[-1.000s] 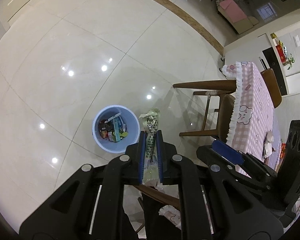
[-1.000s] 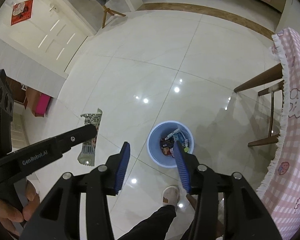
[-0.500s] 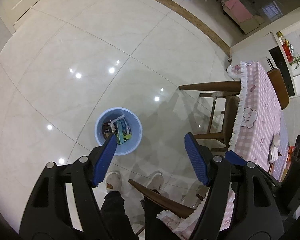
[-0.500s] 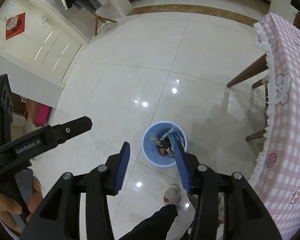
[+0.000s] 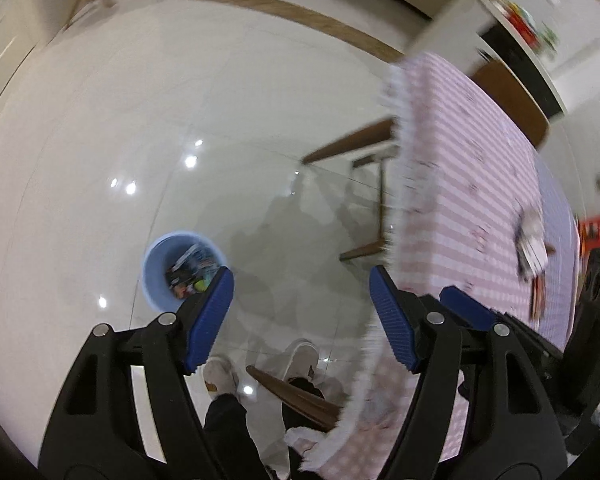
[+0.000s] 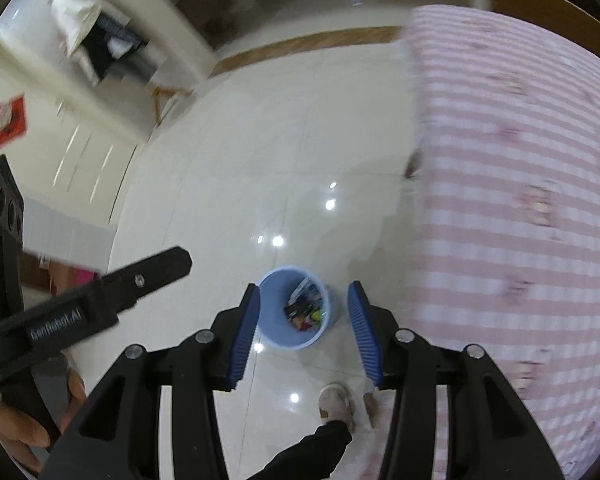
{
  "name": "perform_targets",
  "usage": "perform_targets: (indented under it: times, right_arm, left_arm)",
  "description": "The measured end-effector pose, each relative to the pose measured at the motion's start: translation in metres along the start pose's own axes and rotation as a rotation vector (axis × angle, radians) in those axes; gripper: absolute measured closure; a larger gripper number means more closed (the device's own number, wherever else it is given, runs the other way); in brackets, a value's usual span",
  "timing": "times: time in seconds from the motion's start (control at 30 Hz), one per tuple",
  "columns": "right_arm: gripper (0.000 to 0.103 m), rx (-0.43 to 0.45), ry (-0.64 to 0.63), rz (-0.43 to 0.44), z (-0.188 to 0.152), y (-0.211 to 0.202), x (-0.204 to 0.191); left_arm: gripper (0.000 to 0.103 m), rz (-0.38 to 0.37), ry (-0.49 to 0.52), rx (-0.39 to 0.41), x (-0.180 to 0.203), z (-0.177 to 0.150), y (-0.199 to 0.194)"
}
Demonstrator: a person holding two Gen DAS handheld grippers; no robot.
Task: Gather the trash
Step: 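Swing both open tools back over the table toward the paper bag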
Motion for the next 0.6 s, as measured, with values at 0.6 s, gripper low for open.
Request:
perform_targets:
  times: [0.6]
  right_arm:
    - [0.052,0.286,0.641,-0.113,-0.106,-0.140,0.376]
  left_arm:
    - [0.034,0.113,0.693,-0.053,0.382,-0.049,0.125]
Point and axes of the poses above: each gripper's, at about its wrist camera, not at the fingertips, and y roughly the way its jaws point, x to its right, z to its top, the point moved 6 cm from there along y, roughly the way its jaws point, and after that the axes turned 15 degrees about -x, right-handed, at the moved point
